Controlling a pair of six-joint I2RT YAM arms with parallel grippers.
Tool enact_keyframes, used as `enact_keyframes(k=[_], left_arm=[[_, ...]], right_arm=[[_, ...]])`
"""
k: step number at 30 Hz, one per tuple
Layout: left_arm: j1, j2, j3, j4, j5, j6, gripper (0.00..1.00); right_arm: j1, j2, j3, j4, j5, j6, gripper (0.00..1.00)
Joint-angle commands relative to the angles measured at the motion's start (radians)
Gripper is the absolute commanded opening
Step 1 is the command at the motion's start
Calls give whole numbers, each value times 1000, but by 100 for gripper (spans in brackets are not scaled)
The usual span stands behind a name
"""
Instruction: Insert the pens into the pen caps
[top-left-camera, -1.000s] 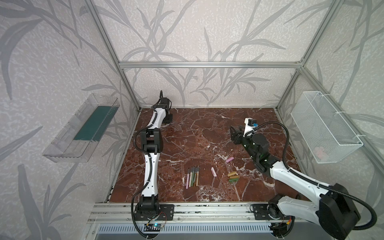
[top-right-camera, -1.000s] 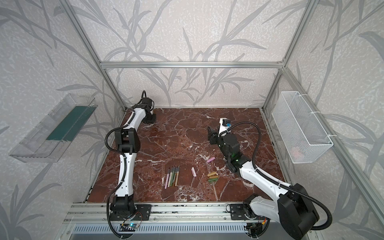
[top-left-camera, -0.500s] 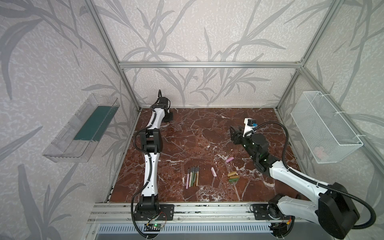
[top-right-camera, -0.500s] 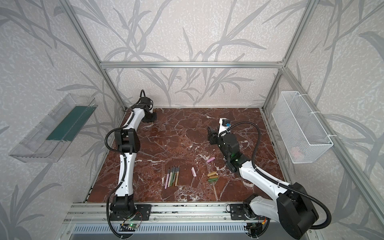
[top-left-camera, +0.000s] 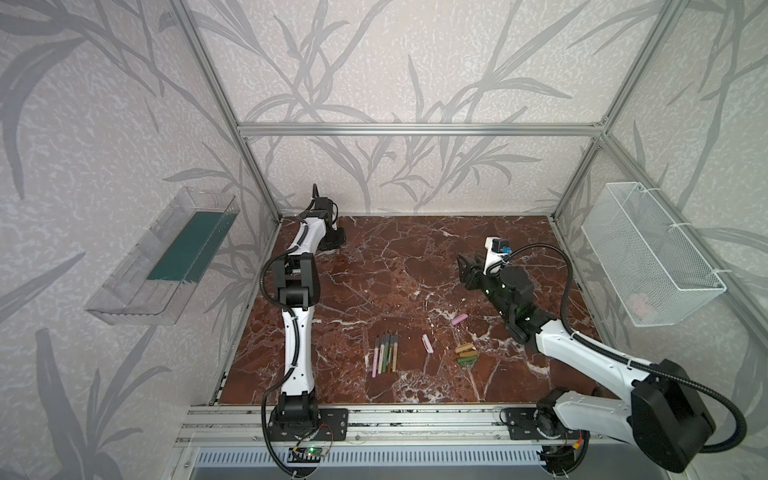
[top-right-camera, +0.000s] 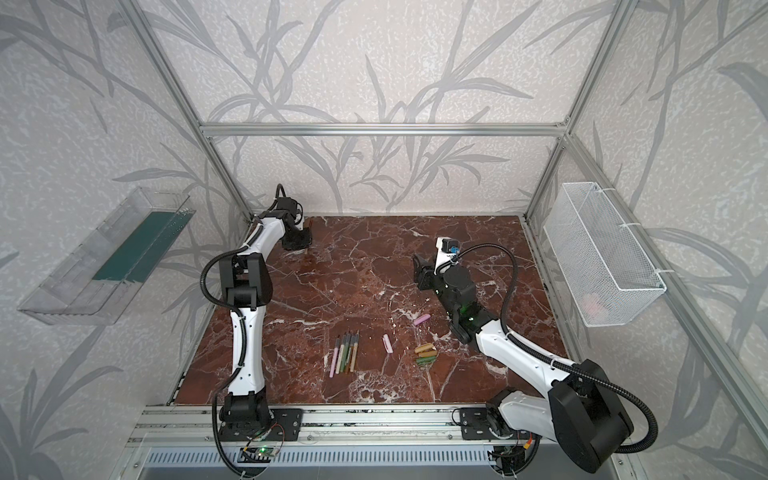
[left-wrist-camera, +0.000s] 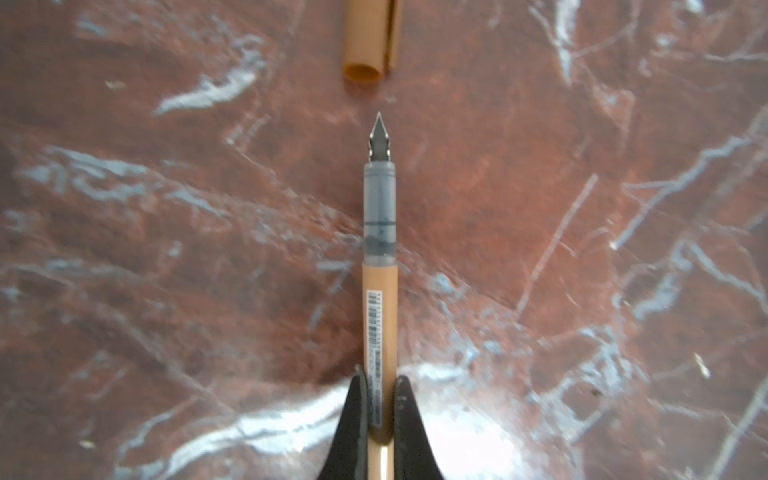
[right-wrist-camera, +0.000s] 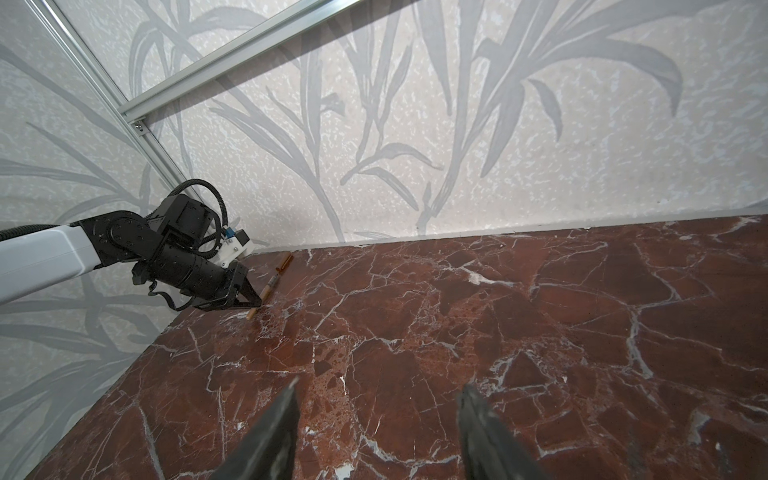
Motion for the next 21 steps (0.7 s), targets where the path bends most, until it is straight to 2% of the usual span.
enact_keyframes(k=[1,5,12,19,21], left_arm=[[-28,-42,-4,-42,27,-10,0],[-58,-52,-47,-83,63,-4,0],[-152,-83,-129,-120,47,-6,3],[-244,-228,-347,7,84,-82,9],[-264,-259,-404,60,111,-115,16]], right_arm=[[-4,2,13,5,-12,9,60],[-4,9,14,4,-16,12,60],[-4,54,39,5,-25,17,60],[-4,182,125,-40,-19,51,60],[-4,231,168,-76,-13,63,59]])
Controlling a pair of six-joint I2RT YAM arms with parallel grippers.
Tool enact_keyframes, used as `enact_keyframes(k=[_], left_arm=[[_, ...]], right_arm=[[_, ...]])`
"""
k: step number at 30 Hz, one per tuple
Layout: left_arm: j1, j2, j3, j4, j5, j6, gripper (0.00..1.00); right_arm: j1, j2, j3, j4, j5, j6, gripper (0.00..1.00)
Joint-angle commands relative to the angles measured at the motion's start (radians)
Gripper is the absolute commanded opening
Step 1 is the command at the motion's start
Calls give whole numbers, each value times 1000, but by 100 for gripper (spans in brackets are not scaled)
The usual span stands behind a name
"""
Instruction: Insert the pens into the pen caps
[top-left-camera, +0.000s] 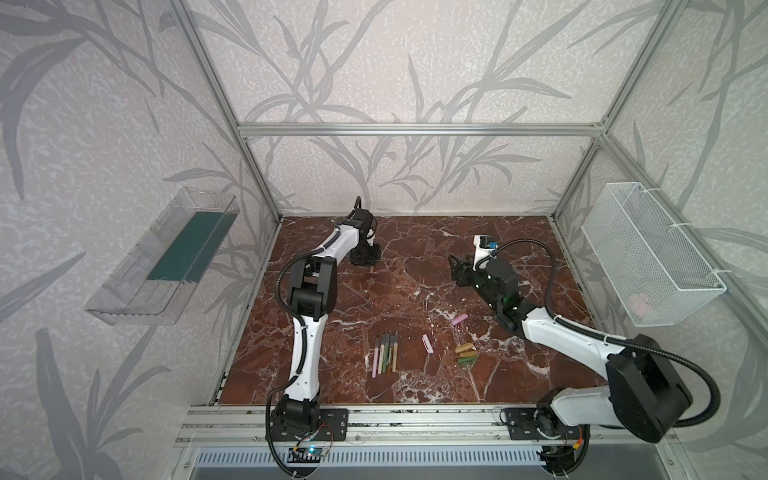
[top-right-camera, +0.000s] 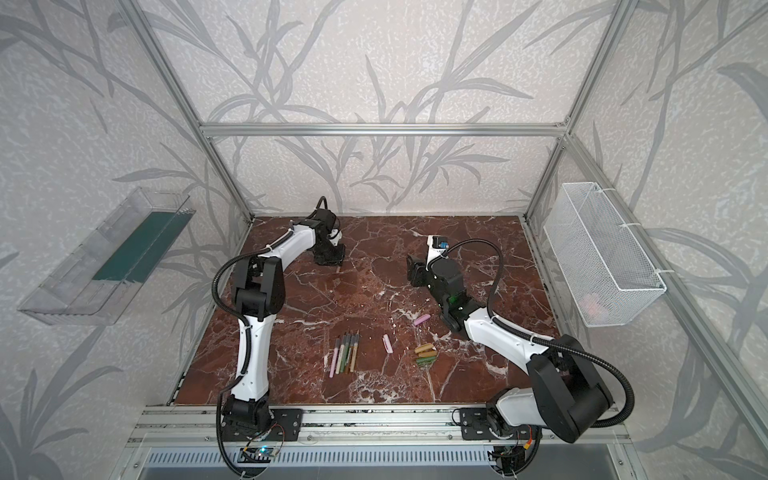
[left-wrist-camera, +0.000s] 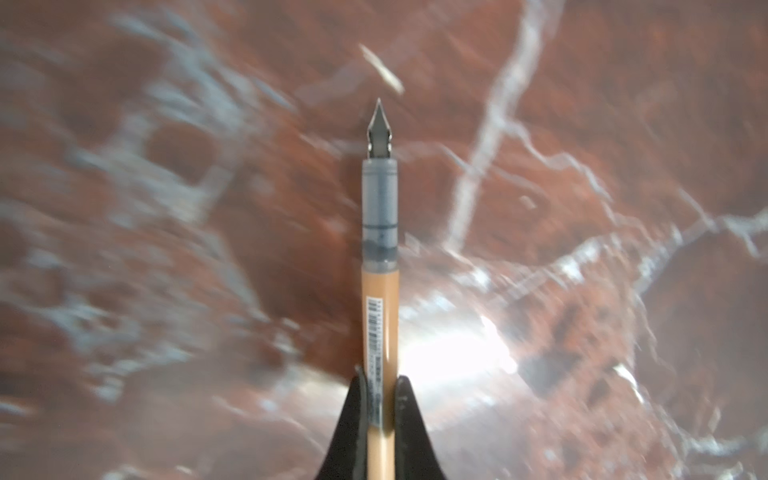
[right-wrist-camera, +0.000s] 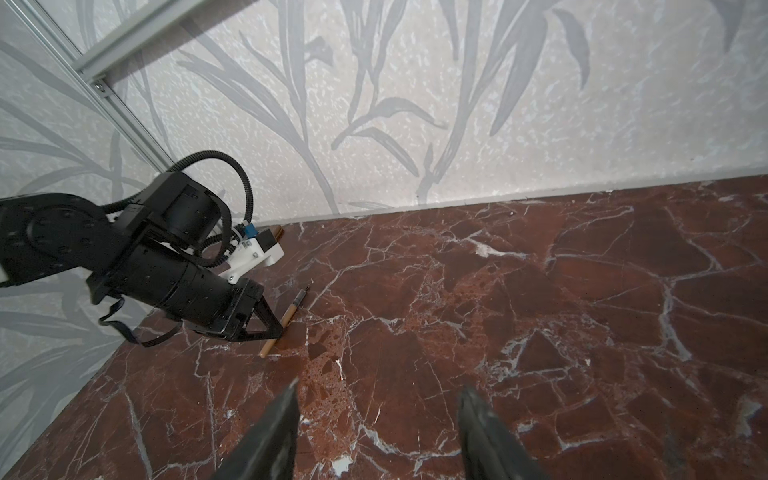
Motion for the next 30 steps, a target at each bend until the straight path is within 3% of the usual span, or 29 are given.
enact_keyframes(k=[1,5,11,15,19,22,24,26,28,30], left_arm=[[-29,-64,-69,61,55,-69,19],[-58,-70,-42,76,85,-81,31],[-41,-66,78,56,89,-51,44],[31,-51,215,26,63,-37,45],[133,-31,305,84,-35,-37,45],[205,34,392,136,-45,-93,53],[253,109,482,138,-15,-204,64],[303,223,655,80,147,-219,65],[317,324,832,-16,85,-177,65],[320,354,873,-19,29,-106,68]], right_arm=[[-3,72,85,-57,12,32,59],[-2,177,167,-106,-11,45,58],[0,305,291,-197,-56,99,69],[17,434,433,-321,-72,103,75],[49,586,637,-493,-64,91,77],[58,712,813,-649,-57,98,75],[67,786,915,-718,-65,90,74],[82,845,1006,-784,-61,72,72],[100,885,1076,-835,-42,56,71],[117,912,1122,-878,-10,45,71]])
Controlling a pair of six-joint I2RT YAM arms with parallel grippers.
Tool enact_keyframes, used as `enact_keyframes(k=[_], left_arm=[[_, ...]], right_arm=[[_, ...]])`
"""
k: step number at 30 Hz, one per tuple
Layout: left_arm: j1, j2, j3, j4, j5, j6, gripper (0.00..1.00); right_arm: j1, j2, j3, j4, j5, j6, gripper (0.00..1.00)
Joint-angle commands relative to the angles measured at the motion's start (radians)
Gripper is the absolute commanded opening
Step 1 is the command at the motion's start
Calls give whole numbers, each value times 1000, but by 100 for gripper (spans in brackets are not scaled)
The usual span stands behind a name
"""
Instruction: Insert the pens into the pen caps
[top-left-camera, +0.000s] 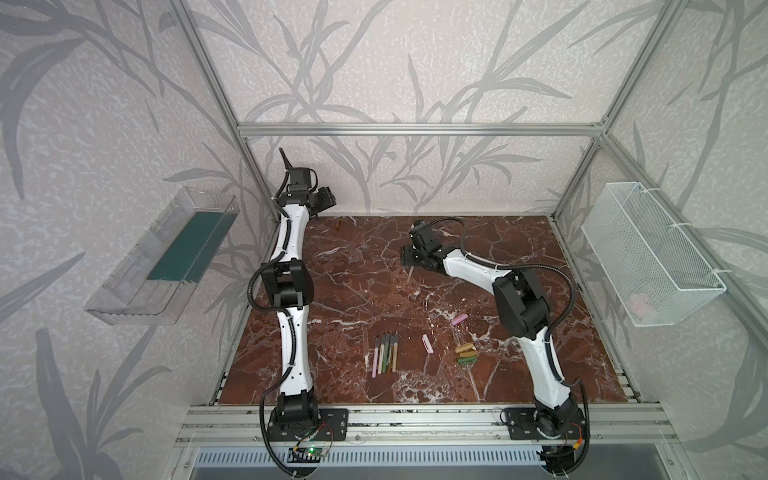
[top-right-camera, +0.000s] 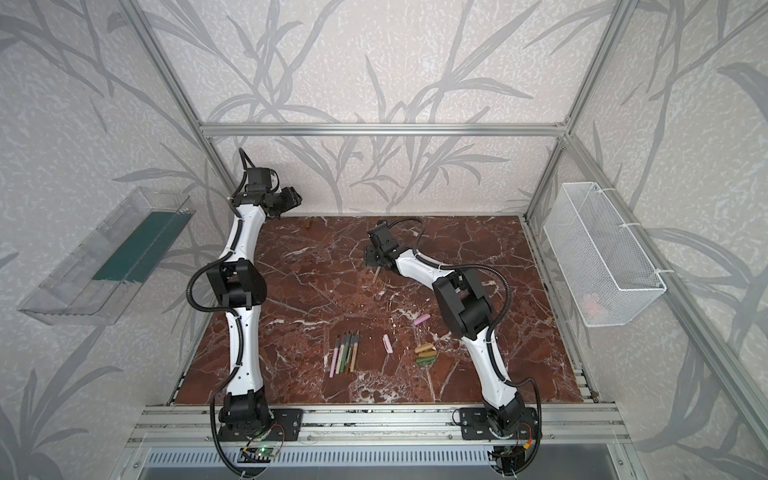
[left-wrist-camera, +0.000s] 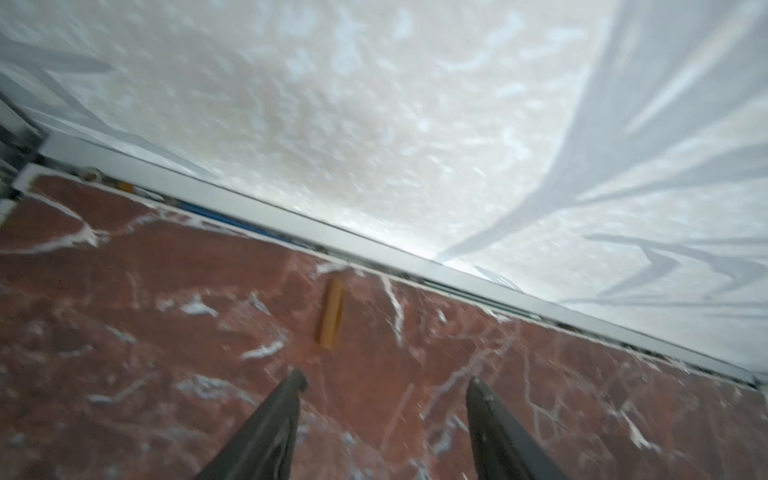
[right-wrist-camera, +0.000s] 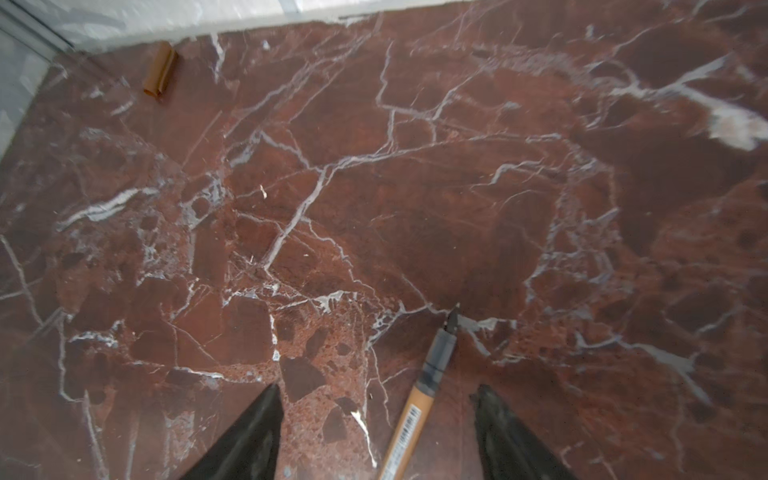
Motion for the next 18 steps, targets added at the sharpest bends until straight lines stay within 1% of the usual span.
enact_keyframes(k=[1,4,6,10,12,16,18], left_arm=[[-20,46,37,-76,-36,64,71],[-12,8,-104,54,-66,105,80],[-7,19,-135,112,-66,114,83],[-12,126,-16,99,-3,100,83],[-13,145,-16,120,22,78,82],[-15,153,-68,190,35,49,82],[-16,168,-72,222,49,18,76]], right_arm=[[30,30,78,-171,53,-30,70],[43,36,86,-205,116,-28,69],[45,31,74,-211,140,-24,69],[45,24,50,-209,157,-15,67],[45,18,37,-208,157,-10,66],[46,-5,1,-196,164,-8,64],[46,-15,-15,-186,169,-8,63]])
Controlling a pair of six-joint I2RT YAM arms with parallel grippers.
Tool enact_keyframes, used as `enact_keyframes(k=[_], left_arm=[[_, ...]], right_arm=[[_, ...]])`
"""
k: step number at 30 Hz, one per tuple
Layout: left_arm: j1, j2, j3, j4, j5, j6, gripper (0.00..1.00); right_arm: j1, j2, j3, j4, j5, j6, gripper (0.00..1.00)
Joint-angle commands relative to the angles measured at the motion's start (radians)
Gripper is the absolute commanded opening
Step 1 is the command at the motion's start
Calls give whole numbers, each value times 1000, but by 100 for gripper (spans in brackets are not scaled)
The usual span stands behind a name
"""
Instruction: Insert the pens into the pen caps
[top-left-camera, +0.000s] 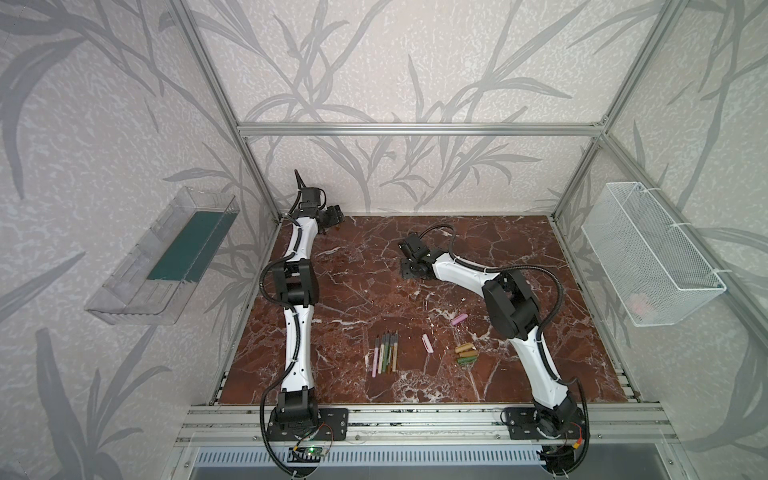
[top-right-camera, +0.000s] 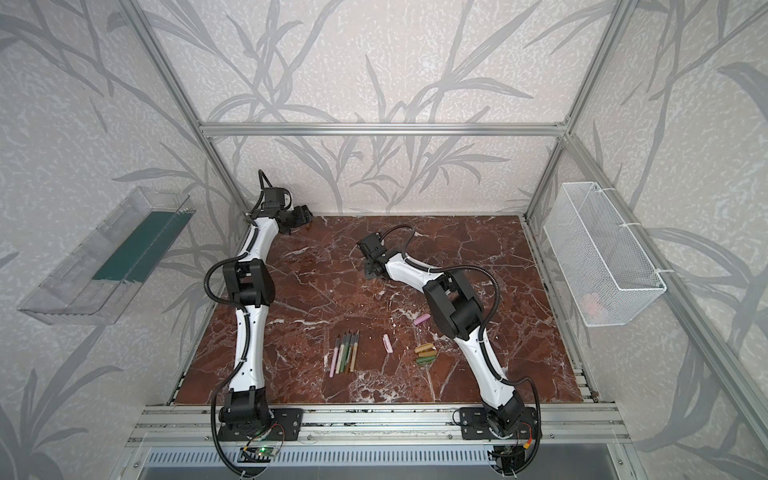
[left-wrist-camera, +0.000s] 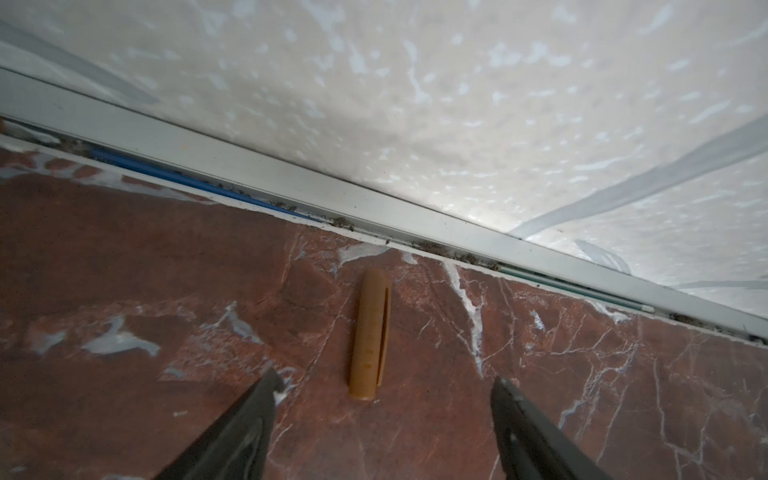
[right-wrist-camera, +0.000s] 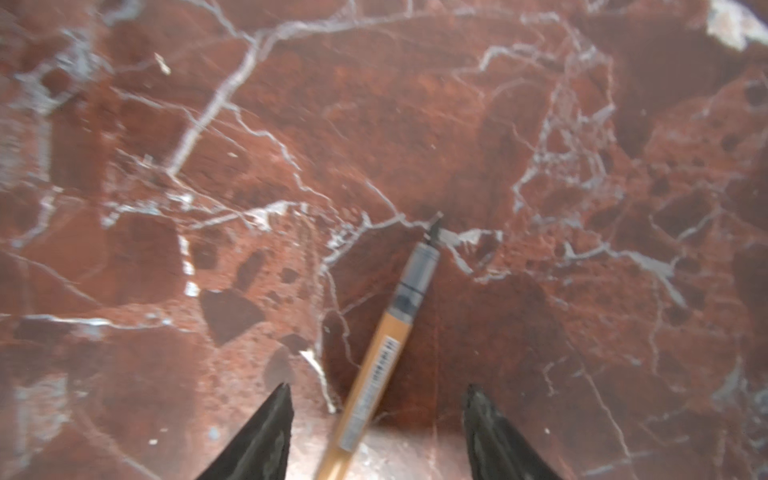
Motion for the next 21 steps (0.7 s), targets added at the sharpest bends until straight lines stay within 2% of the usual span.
enact_keyframes(k=[1,5,9,12,16,19,20,21], left_arm=[[-2,39,-2,88,37,-63,73],[-2,106,32,129,63,-188,58],[-3,152,38,184,112,-315,54],[-4,164,35,176,107,-357,50],[-19,147,35,116,77,-315,49],[-43,111,31,5,-13,-230,49],[-48,99,22,-17,-41,-214,47],[-50,88,7,-27,-51,-208,39]], right_arm=[[-1,-50,-29,-13,29,5,62],[-2,-61,-44,-10,31,5,61],[-2,-79,-66,-2,30,0,61],[-3,-92,-81,6,33,-3,61],[-3,-111,-101,15,28,-7,61],[-3,-123,-119,31,23,-7,60],[-3,-127,-125,36,20,-7,61],[-3,-131,-130,37,18,-5,60]])
